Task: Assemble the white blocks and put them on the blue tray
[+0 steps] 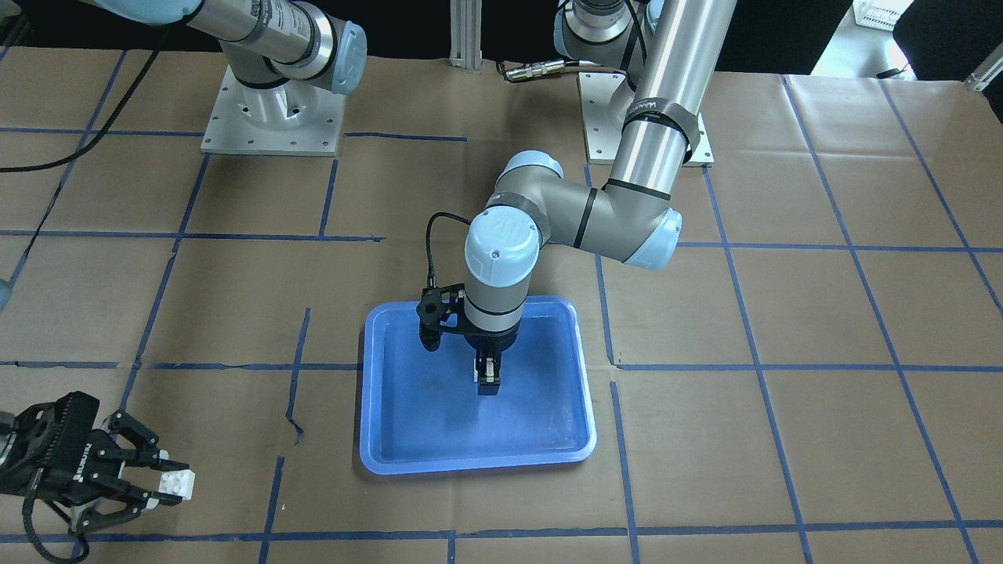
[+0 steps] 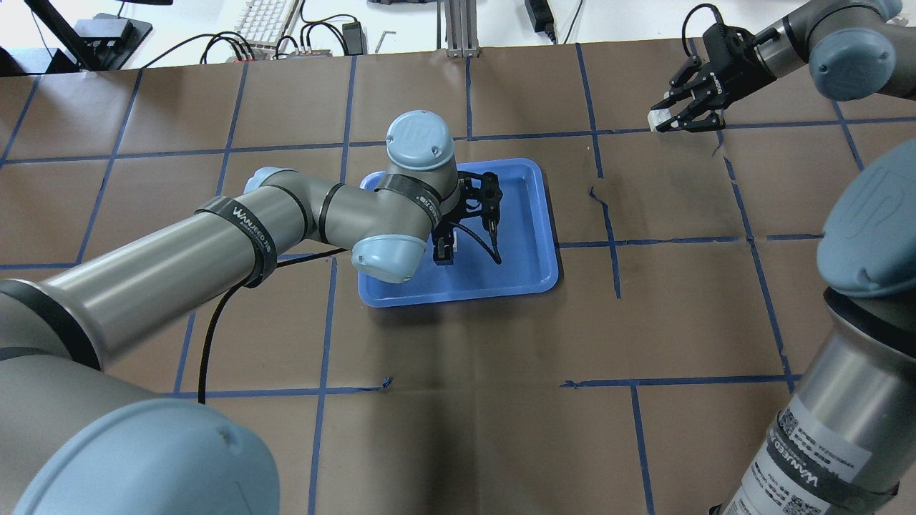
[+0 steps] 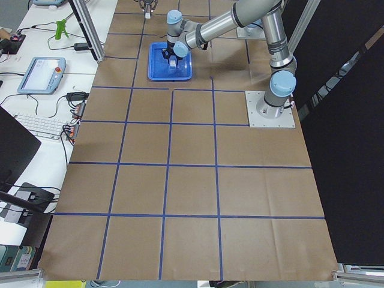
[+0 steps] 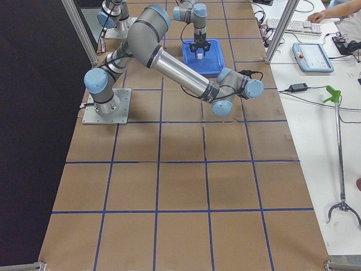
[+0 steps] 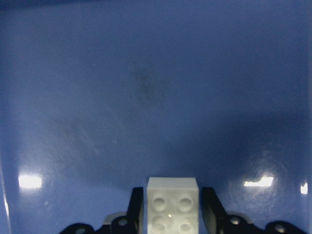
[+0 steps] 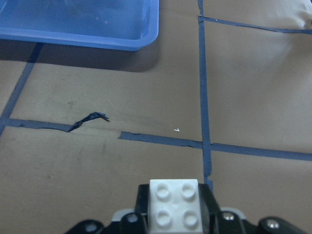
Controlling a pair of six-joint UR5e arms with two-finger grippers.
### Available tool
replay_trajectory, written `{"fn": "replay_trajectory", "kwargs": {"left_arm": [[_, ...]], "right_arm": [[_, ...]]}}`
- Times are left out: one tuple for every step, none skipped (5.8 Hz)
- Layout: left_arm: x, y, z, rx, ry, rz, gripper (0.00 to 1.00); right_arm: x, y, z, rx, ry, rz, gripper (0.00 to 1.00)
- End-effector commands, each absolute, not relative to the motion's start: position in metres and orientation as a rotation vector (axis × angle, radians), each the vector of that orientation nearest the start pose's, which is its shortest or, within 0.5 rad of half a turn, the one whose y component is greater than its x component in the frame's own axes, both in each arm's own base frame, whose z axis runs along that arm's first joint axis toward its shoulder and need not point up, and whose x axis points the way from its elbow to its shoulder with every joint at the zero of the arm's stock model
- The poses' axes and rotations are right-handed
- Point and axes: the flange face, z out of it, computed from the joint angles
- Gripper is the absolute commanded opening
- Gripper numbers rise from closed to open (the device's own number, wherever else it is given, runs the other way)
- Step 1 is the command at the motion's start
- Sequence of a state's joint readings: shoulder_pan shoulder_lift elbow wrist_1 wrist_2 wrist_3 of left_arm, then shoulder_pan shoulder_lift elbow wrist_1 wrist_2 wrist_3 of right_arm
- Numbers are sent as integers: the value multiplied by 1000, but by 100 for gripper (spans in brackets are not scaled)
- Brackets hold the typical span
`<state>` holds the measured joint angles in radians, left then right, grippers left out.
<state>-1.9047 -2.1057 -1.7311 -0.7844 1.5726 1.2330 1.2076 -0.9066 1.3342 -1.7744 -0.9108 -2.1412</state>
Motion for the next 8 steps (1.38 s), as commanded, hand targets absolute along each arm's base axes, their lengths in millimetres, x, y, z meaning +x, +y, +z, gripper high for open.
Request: {"fn": "replay_trajectory", "kwargs": {"left_arm": [[-320,-541,253,2158,2223,-107,99],[-290,-519,320,2071,2337,-40,99],[-253,-475,403,1903,2489,0,99],[-210,-444,452,1666,2665,38,99],[-184,-439,468,1393,2809,31,99],[-173,-442,477,1050,2946,-1,99],[-155,-451,479,670,3055,-13,99],[-120,-464,482,223,3131,-21,99]], "right_arm": [[-39,-660,252,-1924,1750,-744,26],[-21,-631,257,-1873,1797,-743,26],[17,-603,249,-1888,1804,-746,26],[58,-583,236,-1870,1860,-760,26],[111,-575,233,-1852,1910,-792,26],[168,-570,238,-1800,1958,-826,26],[215,-562,233,-1784,1950,-844,26],[243,-557,222,-1789,1935,-842,26]]}}
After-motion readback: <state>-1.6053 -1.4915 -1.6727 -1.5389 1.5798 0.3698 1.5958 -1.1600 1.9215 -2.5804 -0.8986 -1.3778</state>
